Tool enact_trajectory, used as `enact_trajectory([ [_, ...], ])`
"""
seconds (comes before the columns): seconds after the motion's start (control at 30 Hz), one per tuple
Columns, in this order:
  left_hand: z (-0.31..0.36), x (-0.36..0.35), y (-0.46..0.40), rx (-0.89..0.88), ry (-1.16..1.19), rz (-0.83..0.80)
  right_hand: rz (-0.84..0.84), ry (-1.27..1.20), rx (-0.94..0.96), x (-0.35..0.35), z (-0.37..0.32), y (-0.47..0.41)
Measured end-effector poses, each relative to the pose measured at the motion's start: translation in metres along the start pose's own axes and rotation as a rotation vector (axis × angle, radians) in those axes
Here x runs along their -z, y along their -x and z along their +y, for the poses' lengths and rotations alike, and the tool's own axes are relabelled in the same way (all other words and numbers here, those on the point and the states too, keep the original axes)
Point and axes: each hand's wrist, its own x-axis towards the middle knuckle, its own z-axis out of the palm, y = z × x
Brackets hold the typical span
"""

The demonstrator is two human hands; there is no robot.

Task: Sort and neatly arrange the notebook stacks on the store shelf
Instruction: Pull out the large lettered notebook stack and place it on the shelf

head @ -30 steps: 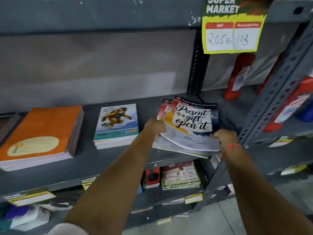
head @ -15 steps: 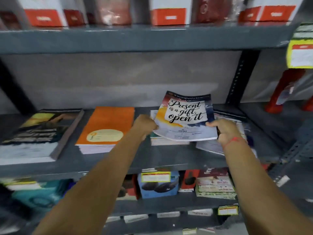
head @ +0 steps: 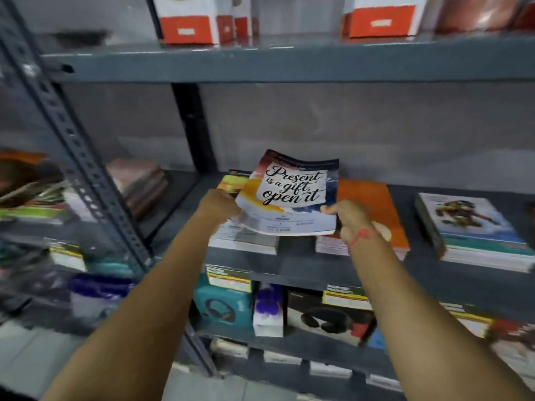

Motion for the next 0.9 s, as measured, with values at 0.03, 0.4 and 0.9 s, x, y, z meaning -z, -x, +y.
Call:
enact_trajectory([
  [0.03, -0.015, 0.016, -0.008, 0.029, -0.014, 0.017, -0.003, 0.024, -0.001, -0.024, 0.007, -0.004],
  [0.4, -0.086, 0.045, -0.049, 0.145, 0.031, 0.109, 0.087, 0.413, 0.07, -0.1, 0.051, -0.029],
  [0.9, -0.059, 0.036, -0.057, 0.072, -0.585, 0.166, 0.108, 0.653, 0.351, -0.084, 0.033, -0.002],
])
